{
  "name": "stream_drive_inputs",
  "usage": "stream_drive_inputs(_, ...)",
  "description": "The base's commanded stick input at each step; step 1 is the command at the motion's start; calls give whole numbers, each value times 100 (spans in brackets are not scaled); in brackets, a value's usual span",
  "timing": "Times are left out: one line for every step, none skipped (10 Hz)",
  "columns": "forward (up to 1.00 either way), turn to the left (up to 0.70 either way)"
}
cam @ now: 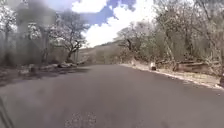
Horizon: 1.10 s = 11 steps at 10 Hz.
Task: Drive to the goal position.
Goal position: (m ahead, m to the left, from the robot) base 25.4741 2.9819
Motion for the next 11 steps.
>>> stream_drive_inputs(70, 0)
stream_drive_inputs(70, 0)
stream_drive_inputs(70, 0)
stream_drive_inputs(70, 0)
stream_drive_inputs(70, 0)
stream_drive_inputs(70, 0)
stream_drive_inputs(70, 0)
stream_drive_inputs(70, 0)
stream_drive_inputs(70, 0)
stream_drive_inputs(70, 0)
stream_drive_inputs(70, 0)
